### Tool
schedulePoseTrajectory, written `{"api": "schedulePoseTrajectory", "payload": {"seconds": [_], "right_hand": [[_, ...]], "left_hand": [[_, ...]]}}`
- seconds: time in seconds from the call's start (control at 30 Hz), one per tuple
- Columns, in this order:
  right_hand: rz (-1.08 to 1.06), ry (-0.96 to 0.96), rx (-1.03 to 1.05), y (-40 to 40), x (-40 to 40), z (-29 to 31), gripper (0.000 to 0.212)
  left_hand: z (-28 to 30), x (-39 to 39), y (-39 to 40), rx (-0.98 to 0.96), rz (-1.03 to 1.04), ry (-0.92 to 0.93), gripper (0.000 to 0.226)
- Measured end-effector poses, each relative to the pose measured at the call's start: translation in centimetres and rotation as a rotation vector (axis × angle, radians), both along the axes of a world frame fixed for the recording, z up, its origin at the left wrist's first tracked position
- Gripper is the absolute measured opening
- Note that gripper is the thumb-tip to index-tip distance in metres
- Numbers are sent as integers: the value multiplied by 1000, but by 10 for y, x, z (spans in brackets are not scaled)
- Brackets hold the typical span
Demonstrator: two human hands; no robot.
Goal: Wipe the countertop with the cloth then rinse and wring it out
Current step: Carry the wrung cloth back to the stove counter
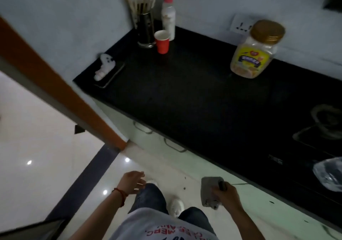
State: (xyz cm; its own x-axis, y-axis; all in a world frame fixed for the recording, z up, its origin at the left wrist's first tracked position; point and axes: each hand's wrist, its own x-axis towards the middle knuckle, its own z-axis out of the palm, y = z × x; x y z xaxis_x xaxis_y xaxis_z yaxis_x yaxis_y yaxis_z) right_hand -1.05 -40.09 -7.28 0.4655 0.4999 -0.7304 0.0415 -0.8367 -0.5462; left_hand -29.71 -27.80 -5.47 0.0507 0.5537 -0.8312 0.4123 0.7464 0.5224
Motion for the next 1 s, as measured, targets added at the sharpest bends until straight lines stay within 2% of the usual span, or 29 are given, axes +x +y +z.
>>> {"api": "schedulePoseTrajectory", "payload": {"seconds": [0.07,0.1,0.17,0.27,0.3,0.4,0.47,0.53,0.6,0.7,0.8,0.9,1.0], "right_hand": [[-63,70,-2,0,1,4,14],[-77,91,-8,0,0,9,10],[-72,132,-14,0,1,17,21],[-93,228,18,7,1,41,17],[-124,268,49,11,1,53,24],[-257,325,188,30,3,88,48],[-371,337,324,52,4,107,43],[-485,283,418,75,13,114,42],[-573,230,466,102,26,116,31],[-607,137,483,143,50,111,22],[-634,-14,454,186,77,100,17],[-606,-184,414,224,107,92,28],[-463,-418,395,257,131,92,35]], "left_hand": [[10,16,28,39,-139,-3,14],[17,25,42,93,-234,-6,13],[30,40,68,236,-460,-29,14],[48,63,104,398,-738,-88,7],[52,71,115,439,-818,-108,15],[54,95,149,623,-933,-114,18],[49,107,171,794,-951,-69,14],[41,119,189,965,-1007,24,26],[32,130,203,1050,-1074,170,40],[16,139,215,1000,-1191,355,59],[3,138,216,977,-1284,463,75],[-3,137,216,971,-1316,542,73],[-2,138,215,959,-1314,560,68]]}}
